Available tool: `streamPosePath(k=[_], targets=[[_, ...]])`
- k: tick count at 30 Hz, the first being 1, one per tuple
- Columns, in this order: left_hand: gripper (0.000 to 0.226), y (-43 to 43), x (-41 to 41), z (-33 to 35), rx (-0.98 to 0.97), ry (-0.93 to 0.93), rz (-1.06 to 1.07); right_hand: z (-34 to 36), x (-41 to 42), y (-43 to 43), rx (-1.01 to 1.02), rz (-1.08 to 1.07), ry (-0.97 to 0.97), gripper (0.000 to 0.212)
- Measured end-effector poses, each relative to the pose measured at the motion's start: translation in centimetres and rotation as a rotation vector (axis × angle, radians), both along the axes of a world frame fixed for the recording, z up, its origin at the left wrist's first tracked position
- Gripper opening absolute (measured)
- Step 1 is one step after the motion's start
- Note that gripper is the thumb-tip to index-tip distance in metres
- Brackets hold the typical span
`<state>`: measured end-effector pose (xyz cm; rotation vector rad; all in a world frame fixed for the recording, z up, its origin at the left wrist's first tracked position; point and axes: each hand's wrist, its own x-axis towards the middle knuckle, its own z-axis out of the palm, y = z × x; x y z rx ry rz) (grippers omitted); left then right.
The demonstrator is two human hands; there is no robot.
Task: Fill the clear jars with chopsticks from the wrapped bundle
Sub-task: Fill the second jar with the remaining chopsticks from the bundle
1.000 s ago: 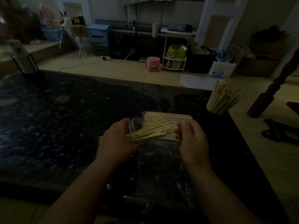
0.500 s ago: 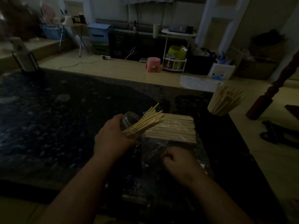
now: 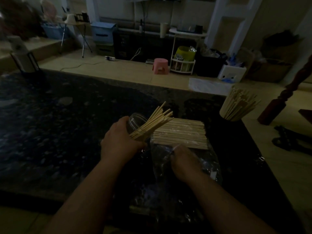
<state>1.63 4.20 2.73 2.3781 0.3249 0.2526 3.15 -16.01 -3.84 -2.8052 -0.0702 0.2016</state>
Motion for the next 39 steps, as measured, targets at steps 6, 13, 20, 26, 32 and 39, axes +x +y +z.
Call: streamPosePath(k=[6,13,20,26,32,39], targets=[[0.098,-0.1,0.4,-0.3,0.016,0.0,-0.008,0.9,3.9,1.1,-0.271,0.076,0.104,0.048],[0.1,0.1,0.7,-0.7,0.021,0.0,-0.022,-0.6,5.8,1.1,-0.358,0.157,0.109,0.065],[0.105,0.3,0.7,-0.9,0.021,0.022,-0.016,-0.1,6.4,0.9,-0.336,0.143,0.173,0.051],[0.106,0.2,0.5,-0.7,0.006,0.022,-0.026,1.5,5.2,1.2,-0.22,0.214,0.3,0.036],[0.103,0.1,0.2,-0.5,0.015,0.008,-0.031,0.9,3.1,1.0,-0.258,0.112,0.144,0.034],[0.102,0.0,-0.3,-0.1,0.02,0.004,-0.039,0.5,0.6,1.2,-0.273,0.127,-0.036,0.042]])
